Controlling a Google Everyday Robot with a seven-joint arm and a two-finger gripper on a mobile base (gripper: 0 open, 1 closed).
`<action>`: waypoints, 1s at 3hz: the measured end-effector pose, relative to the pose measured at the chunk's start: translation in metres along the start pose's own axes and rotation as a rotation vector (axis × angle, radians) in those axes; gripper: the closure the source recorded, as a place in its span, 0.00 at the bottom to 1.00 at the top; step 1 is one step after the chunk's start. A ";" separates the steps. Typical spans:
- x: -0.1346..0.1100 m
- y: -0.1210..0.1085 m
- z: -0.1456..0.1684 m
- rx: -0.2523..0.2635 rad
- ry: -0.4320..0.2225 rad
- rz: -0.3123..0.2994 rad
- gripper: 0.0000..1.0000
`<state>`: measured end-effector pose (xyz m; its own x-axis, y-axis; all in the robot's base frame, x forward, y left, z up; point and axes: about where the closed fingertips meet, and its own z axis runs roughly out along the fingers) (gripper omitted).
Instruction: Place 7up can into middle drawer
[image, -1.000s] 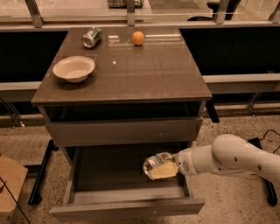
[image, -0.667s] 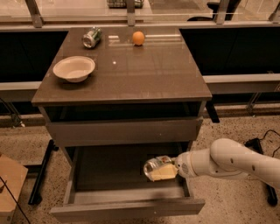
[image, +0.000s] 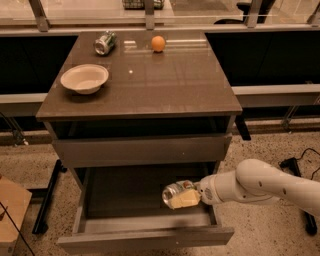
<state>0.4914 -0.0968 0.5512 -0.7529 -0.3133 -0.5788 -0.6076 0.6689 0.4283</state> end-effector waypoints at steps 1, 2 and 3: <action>0.007 -0.005 0.033 0.016 0.030 -0.009 1.00; 0.006 -0.017 0.071 0.051 0.064 -0.027 1.00; 0.006 -0.028 0.106 0.083 0.108 -0.041 0.94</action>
Offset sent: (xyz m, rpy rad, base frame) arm 0.0482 0.0563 -0.0964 -0.1528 0.0054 0.0283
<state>0.5307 -0.0461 0.4618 -0.7532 -0.4097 -0.5146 -0.6192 0.7057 0.3444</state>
